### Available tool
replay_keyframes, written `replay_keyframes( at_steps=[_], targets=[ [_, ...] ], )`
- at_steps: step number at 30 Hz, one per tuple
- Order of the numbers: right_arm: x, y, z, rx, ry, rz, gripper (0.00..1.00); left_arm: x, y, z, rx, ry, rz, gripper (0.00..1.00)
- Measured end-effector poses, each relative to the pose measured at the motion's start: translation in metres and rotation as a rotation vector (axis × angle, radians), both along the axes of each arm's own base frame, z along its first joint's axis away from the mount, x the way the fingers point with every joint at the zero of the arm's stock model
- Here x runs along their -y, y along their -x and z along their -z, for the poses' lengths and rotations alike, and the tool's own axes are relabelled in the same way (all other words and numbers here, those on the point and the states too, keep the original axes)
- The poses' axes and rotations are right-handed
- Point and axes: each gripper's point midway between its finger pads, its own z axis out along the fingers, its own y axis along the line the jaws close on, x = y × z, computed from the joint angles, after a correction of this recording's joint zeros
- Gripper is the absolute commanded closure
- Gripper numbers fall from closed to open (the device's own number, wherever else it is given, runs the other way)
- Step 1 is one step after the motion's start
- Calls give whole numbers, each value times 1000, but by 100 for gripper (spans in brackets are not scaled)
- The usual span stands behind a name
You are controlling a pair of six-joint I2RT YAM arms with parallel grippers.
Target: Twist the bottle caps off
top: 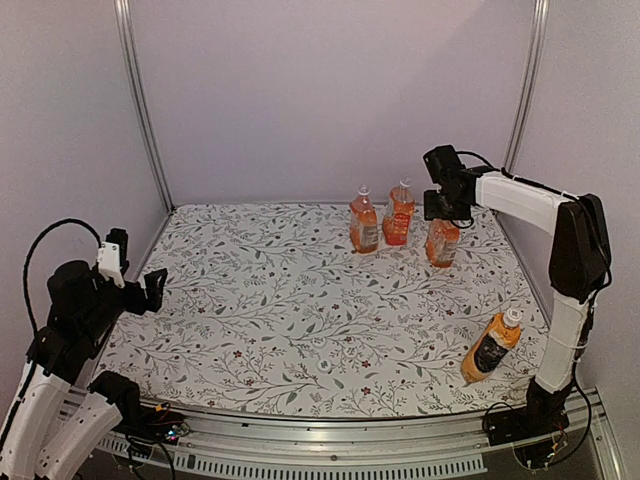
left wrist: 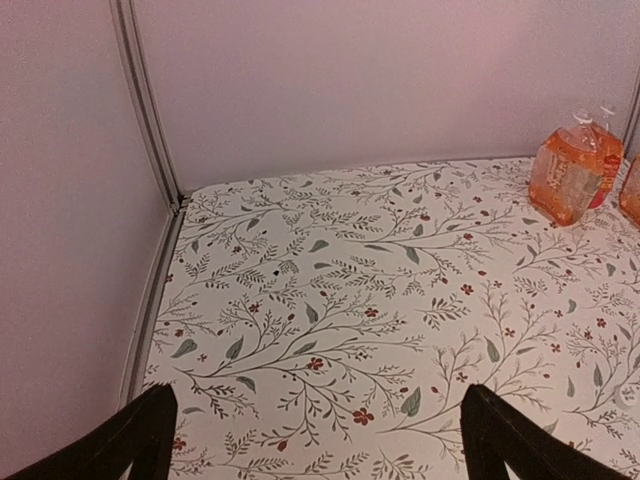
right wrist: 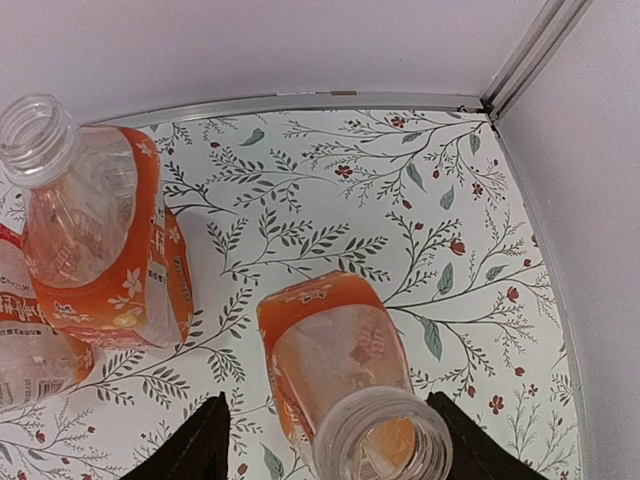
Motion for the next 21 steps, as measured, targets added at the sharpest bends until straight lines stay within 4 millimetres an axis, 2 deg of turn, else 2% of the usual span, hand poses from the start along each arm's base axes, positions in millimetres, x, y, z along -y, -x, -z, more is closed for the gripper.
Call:
replay_keyframes(
  at_steps=[4,6,7,8,16,19,21],
  targets=[
    [-1,1,1,-8,1,-10,19,1,0,0,0,1,6,1],
    [-1,1,2,-10,4,-15,11,2,0,0,-1,3,10,0],
    [-1,1,2,-13,6,-20,4,2,0,0,0,3,11,0],
    [-2,1,2,-14,5,-20,2,2,0,0,0,4,13,0],
    [5,8,-1,-49,53,-21,1,4,0,0,-1,6,21,0],
    [7,13,-8,-67,72,-30,1,4,0,0,-1,6,23,0],
    [7,21,-19,-82,86,-45,1,4,0,0,-1,7,24,0]
  ],
)
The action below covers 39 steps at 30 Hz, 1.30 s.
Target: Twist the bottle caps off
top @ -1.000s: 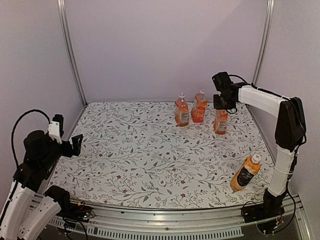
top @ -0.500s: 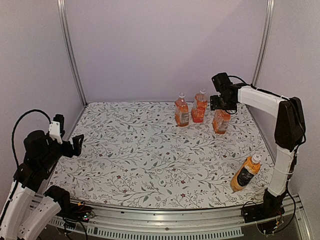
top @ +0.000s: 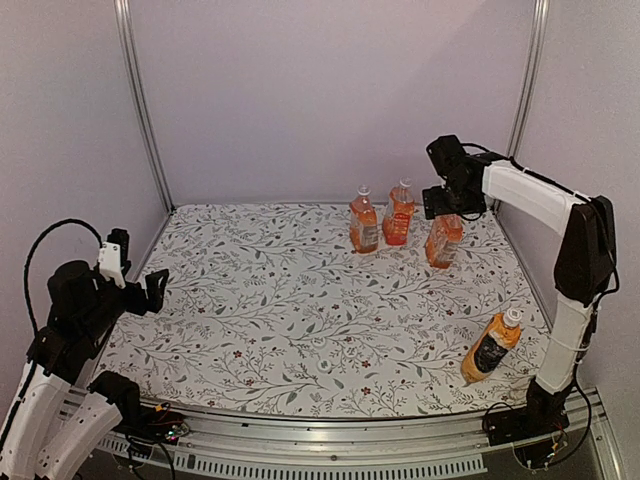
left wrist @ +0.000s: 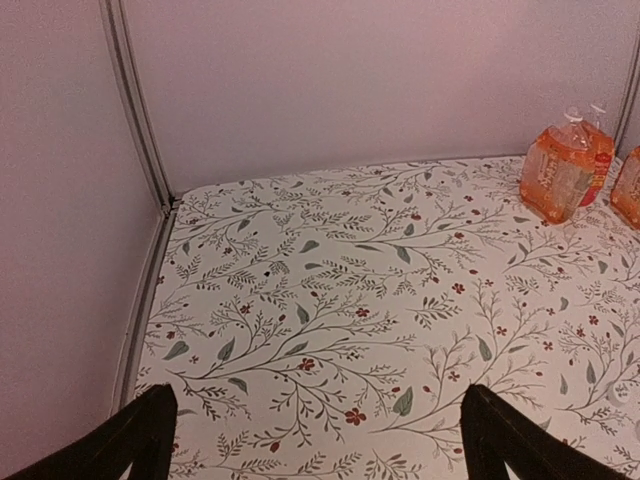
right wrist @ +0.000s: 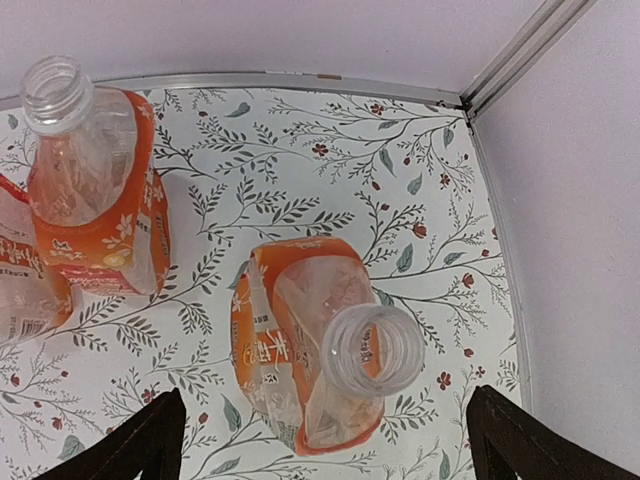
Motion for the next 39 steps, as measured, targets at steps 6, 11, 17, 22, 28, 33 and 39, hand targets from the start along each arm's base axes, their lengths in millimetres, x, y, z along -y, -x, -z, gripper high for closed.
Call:
replay_keyframes(
  at_steps=[6,11,17,22,28,33,39],
  targets=[
    [-13,44,-60,-41,-19,-106,1,2,0,0,0,3,9,0],
    [-11,104,-85,-119,-113,-173,2,4,1,-1,5,7,21,0],
    [8,188,-73,-226,-214,-166,4,6,1,-2,14,12,34,1],
    [13,232,-75,-209,-296,-153,6,7,1,0,13,14,41,1],
    [25,261,-58,-222,-341,-92,11,9,1,-1,18,17,50,0],
    [28,274,-27,-299,-326,-57,20,10,1,-1,17,18,54,0],
    [29,279,-22,-308,-342,-34,23,10,1,0,14,19,58,0]
  ],
)
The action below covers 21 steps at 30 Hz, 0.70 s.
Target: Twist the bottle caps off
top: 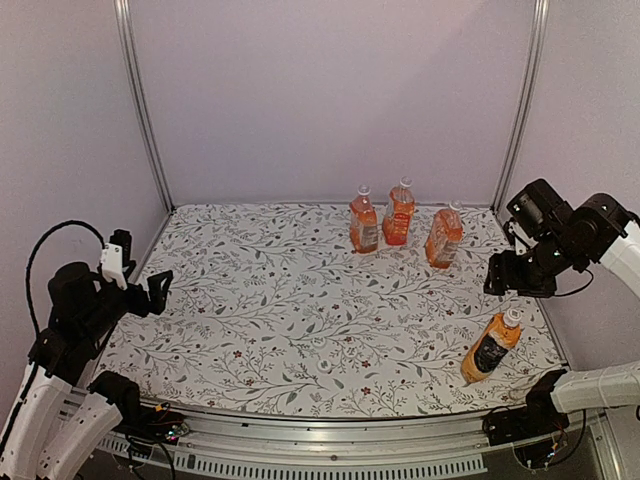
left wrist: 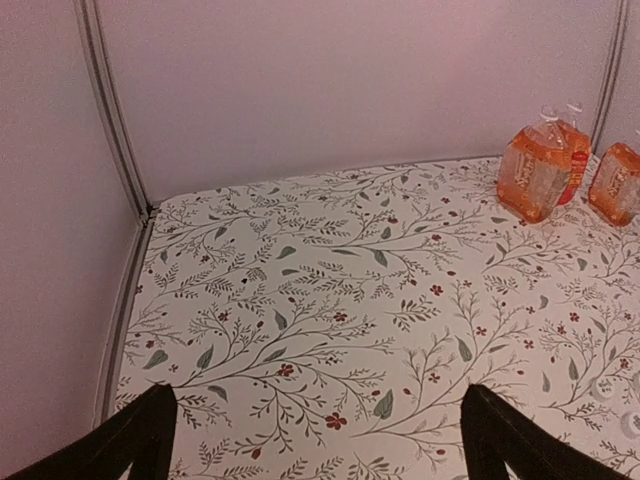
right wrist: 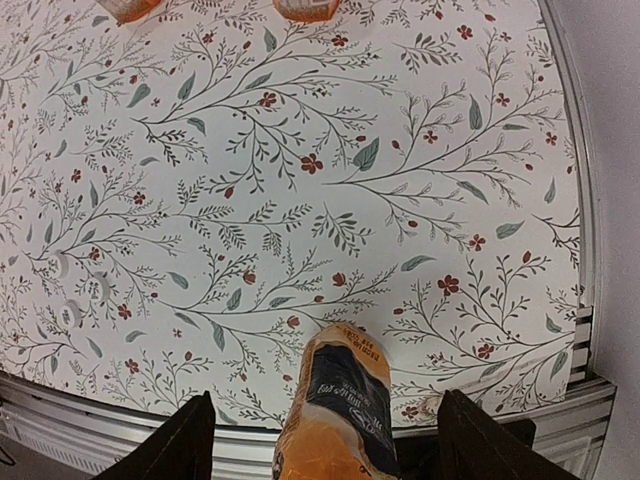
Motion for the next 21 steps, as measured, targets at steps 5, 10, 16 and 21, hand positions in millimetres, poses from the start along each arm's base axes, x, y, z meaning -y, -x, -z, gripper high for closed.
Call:
replay_keyframes(
  at_steps=[5,10,16,21],
  targets=[
    [-4,14,4,-3,-27,-25,23,1,0,1,-5,0,6,0],
    [-7,18,4,-10,-48,-35,24,2,-1,4,-13,1,13,0],
    [-8,24,11,-33,-56,-47,22,3,-1,6,-15,0,13,1],
    [-5,23,15,-37,-30,-40,15,3,-1,7,-16,1,15,0]
  ],
)
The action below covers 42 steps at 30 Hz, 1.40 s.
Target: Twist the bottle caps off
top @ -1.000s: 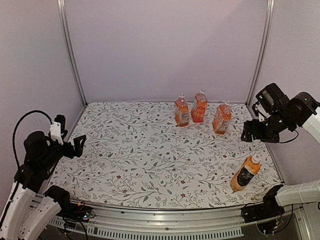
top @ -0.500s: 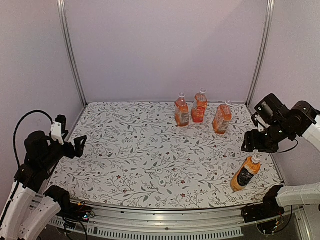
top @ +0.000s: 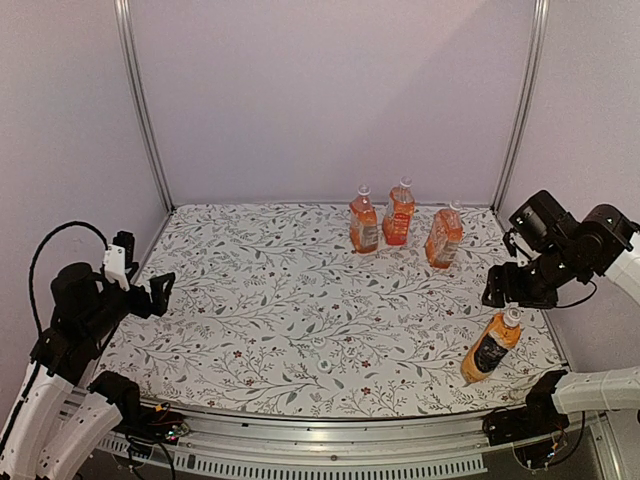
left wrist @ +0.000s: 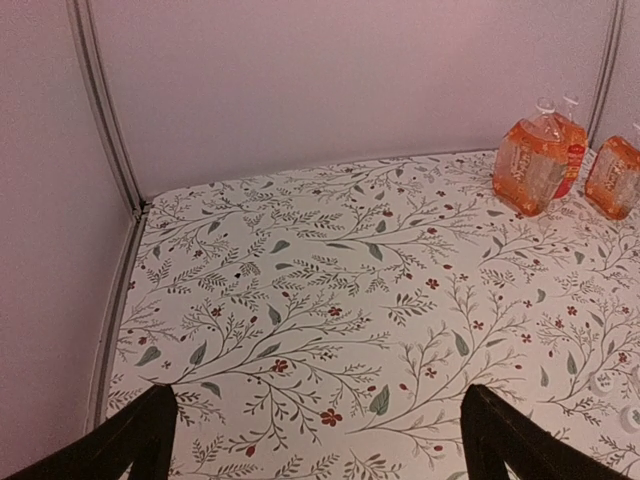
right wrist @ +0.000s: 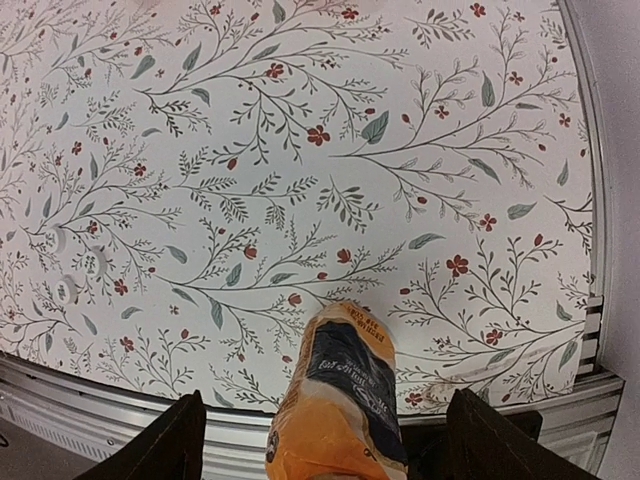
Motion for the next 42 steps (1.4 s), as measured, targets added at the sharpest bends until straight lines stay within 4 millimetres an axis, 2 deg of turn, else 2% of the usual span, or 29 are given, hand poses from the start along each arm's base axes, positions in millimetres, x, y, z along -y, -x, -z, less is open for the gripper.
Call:
replay_keyframes(
  at_steps=[3,7,13,15,19,23,25,28,32,35,38,40,42],
  targets=[
    [0,-8,-18,52,-6,7,11,0,0,0,0,0,0,1],
    [-5,-19,-41,117,-14,-26,1,0,0,0,0,0,1,1],
    [-12,-33,-44,121,46,-112,1,0,0,0,1,0,1,0],
    [-14,-32,-47,136,41,-153,1,0,0,0,2,1,2,0],
    [-16,-26,-62,284,-47,-201,1,5,2,-2,7,10,32,5],
    [-6,-13,-73,407,-110,-193,1,27,8,-3,4,36,158,6],
    [-3,-14,-77,425,-110,-169,1,44,13,-4,-10,58,256,6],
    [3,-19,-66,364,-56,-116,1,70,22,-12,-37,80,399,6],
    [9,-25,-52,293,13,-61,1,106,25,-44,-46,28,575,8],
    [12,-26,-53,302,17,-34,1,138,22,-76,-48,-47,697,9],
    [13,-28,-58,330,-2,-14,1,183,19,-104,-47,-125,834,10],
    [10,-32,-62,350,-25,-4,1,225,21,-119,-35,-178,943,10],
    [7,-39,-65,363,-49,4,1,272,27,-123,-30,-230,1055,10]
  ],
)
